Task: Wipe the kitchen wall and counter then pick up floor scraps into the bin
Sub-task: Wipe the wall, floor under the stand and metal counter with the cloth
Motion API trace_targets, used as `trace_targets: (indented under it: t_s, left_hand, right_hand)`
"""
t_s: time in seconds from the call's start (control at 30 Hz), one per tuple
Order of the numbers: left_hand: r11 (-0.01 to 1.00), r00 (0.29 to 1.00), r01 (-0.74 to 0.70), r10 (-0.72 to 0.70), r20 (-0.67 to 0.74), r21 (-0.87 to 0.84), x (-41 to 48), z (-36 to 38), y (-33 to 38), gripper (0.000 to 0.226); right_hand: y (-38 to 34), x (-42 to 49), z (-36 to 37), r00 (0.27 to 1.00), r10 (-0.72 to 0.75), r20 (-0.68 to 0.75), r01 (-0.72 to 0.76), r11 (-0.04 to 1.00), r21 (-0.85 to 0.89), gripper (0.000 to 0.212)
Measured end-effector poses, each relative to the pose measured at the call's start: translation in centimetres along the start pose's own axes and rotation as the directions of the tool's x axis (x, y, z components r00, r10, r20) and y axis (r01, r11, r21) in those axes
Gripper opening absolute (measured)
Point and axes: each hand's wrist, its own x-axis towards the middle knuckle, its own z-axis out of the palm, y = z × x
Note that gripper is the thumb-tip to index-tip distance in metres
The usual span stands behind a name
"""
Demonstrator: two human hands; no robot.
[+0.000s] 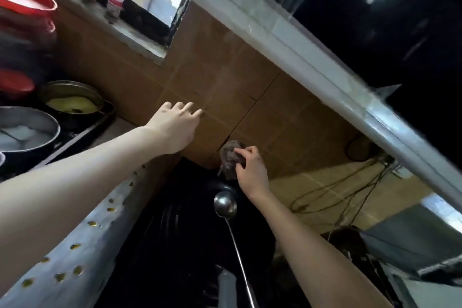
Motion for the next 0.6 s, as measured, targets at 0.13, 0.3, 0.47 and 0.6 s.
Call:
trace_targets:
  t_s: [0.13, 0.3, 0.47, 0.6]
  left_hand:
    - [0.997, 0.997, 0.075, -0.076, -0.029, -0.035, 1.5, 2.5, 1.7, 0.047]
    - [0.988, 0.992, 0.125, -0.127, -0.016, -0.091, 2.5, 5.9, 4.0, 0.050]
    - [0.977, 0.981, 0.192, -0.191, 0.020, -0.089, 4.0, 7.5, 3.9, 0.050]
    - [0.976, 0.975, 0.216, -0.216, -0.052, -0.007, 4.4, 8.3, 3.4, 0.047]
  right_hand:
    - [2.7, 2.6, 0.8, 0.997, -0.074, 0.033, 0.076, 0.994, -0.075, 0.041]
    - [5.6, 7.1, 1.3, 0.979, -0.206, 0.002, 0.203, 0.960, -0.196, 0.043]
    - [7.7, 11.2, 2.0, 0.949, -0.316, 0.006, 0.301, 0.898, -0.322, 0.042]
    - [9.0, 15.0, 2.2, 0.900, -0.421, 0.109, 0.420, 0.777, -0.469, 0.043]
